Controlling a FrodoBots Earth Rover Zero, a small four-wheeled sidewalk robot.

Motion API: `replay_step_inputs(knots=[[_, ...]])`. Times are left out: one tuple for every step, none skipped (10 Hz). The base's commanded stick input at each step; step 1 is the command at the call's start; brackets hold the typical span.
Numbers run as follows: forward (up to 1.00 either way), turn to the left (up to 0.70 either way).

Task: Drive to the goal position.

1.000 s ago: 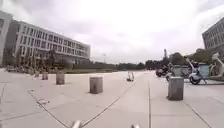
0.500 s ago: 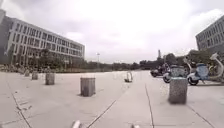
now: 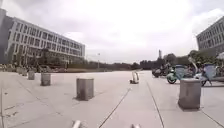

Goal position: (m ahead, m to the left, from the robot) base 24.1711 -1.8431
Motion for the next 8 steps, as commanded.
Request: replay_step_inputs(knots=[[0.70, -0.14], [0.70, -0.30], [0.70, -0.16], [0.70, -0.07], [0.70, 0.00], [0.70, 0.00], [0.70, 0.00], [0.70, 0.00]])
